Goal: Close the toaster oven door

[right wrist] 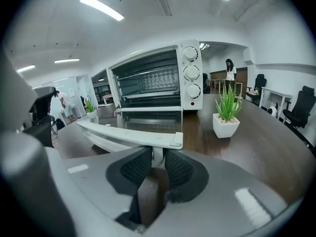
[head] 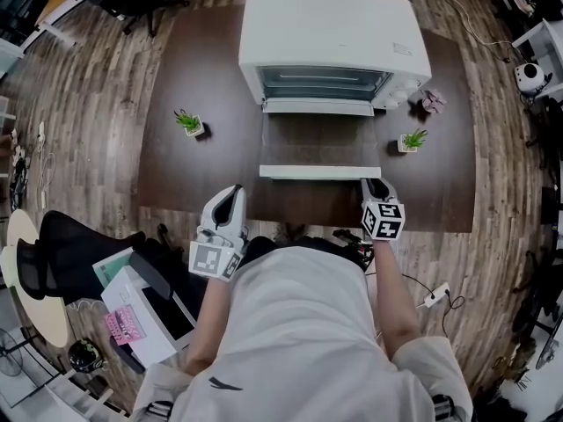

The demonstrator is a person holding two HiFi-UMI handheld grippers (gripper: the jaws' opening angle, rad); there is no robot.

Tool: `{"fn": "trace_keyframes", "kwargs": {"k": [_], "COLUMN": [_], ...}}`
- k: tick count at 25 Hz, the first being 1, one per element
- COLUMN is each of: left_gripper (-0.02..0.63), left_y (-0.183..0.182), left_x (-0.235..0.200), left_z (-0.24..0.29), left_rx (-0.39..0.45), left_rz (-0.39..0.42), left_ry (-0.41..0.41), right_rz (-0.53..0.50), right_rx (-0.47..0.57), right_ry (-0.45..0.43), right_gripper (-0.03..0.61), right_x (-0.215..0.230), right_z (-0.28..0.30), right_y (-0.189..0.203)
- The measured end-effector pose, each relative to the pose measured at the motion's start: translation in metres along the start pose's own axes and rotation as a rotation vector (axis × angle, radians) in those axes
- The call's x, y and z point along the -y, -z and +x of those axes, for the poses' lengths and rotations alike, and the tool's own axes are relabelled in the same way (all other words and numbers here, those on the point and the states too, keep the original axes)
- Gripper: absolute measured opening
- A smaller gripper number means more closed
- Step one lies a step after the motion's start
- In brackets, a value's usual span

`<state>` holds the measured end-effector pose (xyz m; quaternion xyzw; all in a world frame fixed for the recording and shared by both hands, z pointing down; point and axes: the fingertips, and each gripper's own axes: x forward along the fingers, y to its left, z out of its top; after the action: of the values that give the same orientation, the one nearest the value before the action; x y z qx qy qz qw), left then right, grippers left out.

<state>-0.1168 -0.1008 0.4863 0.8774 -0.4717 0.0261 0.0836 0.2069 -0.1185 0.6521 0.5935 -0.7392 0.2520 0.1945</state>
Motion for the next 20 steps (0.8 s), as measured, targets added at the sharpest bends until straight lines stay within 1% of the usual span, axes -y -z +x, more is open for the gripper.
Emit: {"fn": "trace_keyframes", "kwargs": {"k": [3, 7, 13, 15, 17, 18, 20], "left_gripper": [-0.009, -0.009, -0.004, 0.005, 0.024, 0.053, 0.1], "left_y": [0.006, 0.024, 0.046, 0.05, 0.053, 0.053, 0.053], "left_x": [0.009, 0.029, 0.035, 0.03, 0.021, 0.016, 0.009], "left_z": [0.008, 0.023, 0.049, 0.059, 0.071, 0.077, 0.091], "left_rx": [-0.022, -0.063, -0.122, -0.128, -0.126, -0.121, -0.11], "left_rz": [0.0, 0.025, -0.035, -0.055, -0.103, -0.145, -0.253], "left_ry": [0.047, 0.14, 0.171, 0.16, 0.136, 0.126, 0.12], "right_rz": [-0.011, -0.036, -0.059, -0.058, -0.058, -0.057, -0.054], "right_rx": [-0.003, 0.005, 0.06, 0.07, 0.082, 0.088, 0.102], "right_ry": [-0.018, -0.025, -0.022, -0.024, -0.021, -0.02, -0.019], "right_gripper": [0.087, 0.092, 0.095, 0.095, 0.095, 0.095, 0.095], "right_x": [-0.003, -0.005, -0.007, -0.007, -0.007, -0.007, -0.007], "right_z": [-0.009, -0.022, -0.036, -0.037, -0.037, -0.038, -0.039], "right_y": [-0.016, -0.046, -0.1, -0.115, -0.126, -0.131, -0.139]}}
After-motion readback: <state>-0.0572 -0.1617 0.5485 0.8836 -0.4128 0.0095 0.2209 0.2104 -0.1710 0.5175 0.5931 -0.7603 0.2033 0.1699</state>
